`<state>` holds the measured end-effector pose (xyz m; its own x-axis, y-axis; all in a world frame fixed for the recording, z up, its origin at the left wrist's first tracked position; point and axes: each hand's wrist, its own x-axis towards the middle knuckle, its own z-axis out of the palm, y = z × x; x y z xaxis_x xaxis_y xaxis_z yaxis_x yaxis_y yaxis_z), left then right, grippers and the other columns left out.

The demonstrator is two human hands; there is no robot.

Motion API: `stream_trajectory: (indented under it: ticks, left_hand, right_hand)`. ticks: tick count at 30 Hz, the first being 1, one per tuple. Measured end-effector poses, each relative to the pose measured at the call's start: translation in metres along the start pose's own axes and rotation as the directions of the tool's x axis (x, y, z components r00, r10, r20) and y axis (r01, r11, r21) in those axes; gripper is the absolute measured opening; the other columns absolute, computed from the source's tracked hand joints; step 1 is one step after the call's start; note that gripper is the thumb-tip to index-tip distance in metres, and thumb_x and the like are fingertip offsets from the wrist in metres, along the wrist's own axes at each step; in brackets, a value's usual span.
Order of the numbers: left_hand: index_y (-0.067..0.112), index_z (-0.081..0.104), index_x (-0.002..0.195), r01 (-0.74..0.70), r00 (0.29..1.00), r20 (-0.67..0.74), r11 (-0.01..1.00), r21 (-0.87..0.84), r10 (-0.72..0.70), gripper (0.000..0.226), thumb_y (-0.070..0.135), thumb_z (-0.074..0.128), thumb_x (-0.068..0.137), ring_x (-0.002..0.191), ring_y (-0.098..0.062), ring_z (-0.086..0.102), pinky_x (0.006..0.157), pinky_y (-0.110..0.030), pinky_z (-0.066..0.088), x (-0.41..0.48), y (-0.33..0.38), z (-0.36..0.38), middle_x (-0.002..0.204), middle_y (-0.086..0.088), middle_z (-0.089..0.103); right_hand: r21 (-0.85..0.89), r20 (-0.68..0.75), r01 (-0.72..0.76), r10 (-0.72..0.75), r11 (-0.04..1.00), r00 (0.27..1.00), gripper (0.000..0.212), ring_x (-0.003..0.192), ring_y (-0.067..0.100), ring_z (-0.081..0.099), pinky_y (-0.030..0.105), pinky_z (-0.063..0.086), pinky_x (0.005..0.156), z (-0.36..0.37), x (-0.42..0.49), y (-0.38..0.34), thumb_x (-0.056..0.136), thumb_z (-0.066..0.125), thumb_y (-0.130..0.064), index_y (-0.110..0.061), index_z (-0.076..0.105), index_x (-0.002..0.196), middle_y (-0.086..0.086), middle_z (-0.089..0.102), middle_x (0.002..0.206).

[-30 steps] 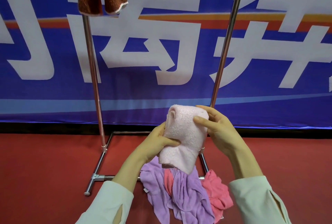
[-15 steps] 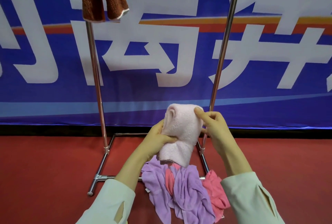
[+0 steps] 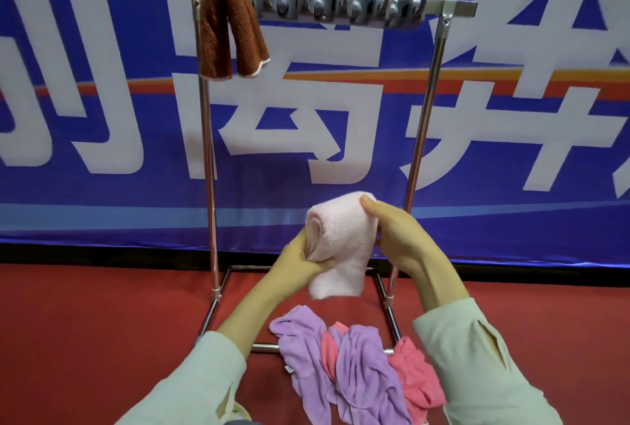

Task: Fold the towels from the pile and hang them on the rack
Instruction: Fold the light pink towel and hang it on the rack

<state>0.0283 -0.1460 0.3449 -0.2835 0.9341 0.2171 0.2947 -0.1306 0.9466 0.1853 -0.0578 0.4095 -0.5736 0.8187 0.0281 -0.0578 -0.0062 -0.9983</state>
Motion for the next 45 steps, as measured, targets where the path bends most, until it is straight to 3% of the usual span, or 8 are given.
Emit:
stream_trajectory:
  ticks: [5,9,13,20,32,38,42,45]
  left_hand:
    - [0.03,0.012,0.15,-0.005,0.952,0.289,0.941,0.339,-0.099,0.116,0.022,0.085,0.061,0.135,-0.002,0.031,0.112,-0.026,0.029,-0.001,0.049,-0.056,0.146,0.018,0.031]
    - [0.023,0.032,0.146,-0.1,0.966,0.256,0.898,0.428,-0.014,0.077,-0.012,0.052,0.08,0.128,-0.001,0.039,0.1,-0.019,0.033,0.012,0.115,-0.095,0.139,0.012,0.044]
    - [0.015,0.054,0.127,-0.131,0.989,-0.043,0.978,0.161,0.14,0.031,0.008,0.043,0.1,0.117,-0.015,0.057,0.101,-0.029,0.045,0.04,0.173,-0.115,0.128,-0.004,0.061]
    - [0.03,0.072,0.108,-0.122,0.983,0.127,0.988,-0.093,0.134,0.041,0.059,0.054,0.084,0.112,-0.02,0.062,0.103,-0.041,0.045,0.079,0.225,-0.13,0.115,-0.003,0.07]
    - [0.005,0.046,0.139,-0.045,0.976,0.142,0.798,-0.602,0.163,0.054,0.031,0.058,0.093,0.091,-0.023,0.063,0.075,-0.036,0.055,0.154,0.211,-0.191,0.102,-0.013,0.065]
    - [0.003,0.071,0.063,-0.09,0.99,0.022,0.759,-0.645,0.136,0.05,0.021,0.043,0.101,0.05,-0.017,0.064,0.046,-0.023,0.052,0.199,0.221,-0.194,0.055,-0.01,0.063]
    - [0.003,0.057,0.121,-0.081,0.997,-0.064,0.778,-0.623,0.052,0.029,0.018,0.05,0.098,0.073,-0.027,0.068,0.062,-0.034,0.057,0.239,0.235,-0.203,0.082,-0.018,0.066]
    - [0.001,0.057,0.112,-0.095,0.987,-0.16,0.792,-0.604,-0.003,0.027,0.022,0.045,0.1,0.078,-0.028,0.066,0.071,-0.036,0.055,0.266,0.246,-0.211,0.087,-0.018,0.066]
  right_hand:
    - [-0.195,0.144,0.101,-0.074,0.976,0.987,0.023,0.106,0.02,0.064,0.036,0.049,0.094,0.024,-0.001,-0.071,0.094,0.057,-0.037,-0.019,0.069,0.103,0.002,0.07,0.111]
    - [-0.285,0.225,0.188,-0.125,0.94,0.966,0.029,0.106,0.023,0.064,0.04,0.05,0.098,0.032,0.001,-0.122,0.095,0.057,-0.038,-0.016,0.068,0.109,0.005,0.069,0.113]
    - [-0.297,0.304,0.246,-0.153,0.922,0.94,0.025,0.089,0.014,0.067,0.027,0.052,0.078,0.04,0.002,-0.166,0.095,0.057,-0.031,-0.012,0.069,0.107,-0.001,0.073,0.096]
    - [-0.317,0.436,0.358,-0.201,0.878,0.877,0.037,0.099,0.022,0.067,0.039,0.051,0.095,0.063,0.027,-0.221,0.088,0.063,-0.034,-0.01,0.069,0.116,0.008,0.072,0.111]
    - [-0.169,0.462,0.391,-0.278,0.905,0.842,0.045,0.107,0.031,0.063,0.043,0.049,0.096,0.082,0.141,-0.242,0.09,0.063,-0.037,-0.006,0.064,0.122,0.016,0.067,0.12]
    - [0.002,0.389,0.334,-0.308,0.943,0.868,0.034,0.102,0.026,0.065,0.038,0.052,0.087,0.096,0.206,-0.234,0.095,0.057,-0.021,-0.003,0.062,0.123,0.015,0.068,0.116]
    - [0.068,0.294,0.34,-0.344,0.938,0.892,0.032,0.1,0.03,0.064,0.038,0.053,0.084,0.111,0.243,-0.238,0.093,0.057,-0.015,-0.002,0.063,0.123,0.021,0.067,0.117]
    - [0.146,0.24,0.335,-0.362,0.931,0.901,0.017,0.083,0.024,0.067,0.034,0.056,0.075,0.123,0.261,-0.248,0.091,0.061,-0.012,-0.002,0.068,0.102,0.014,0.07,0.093]
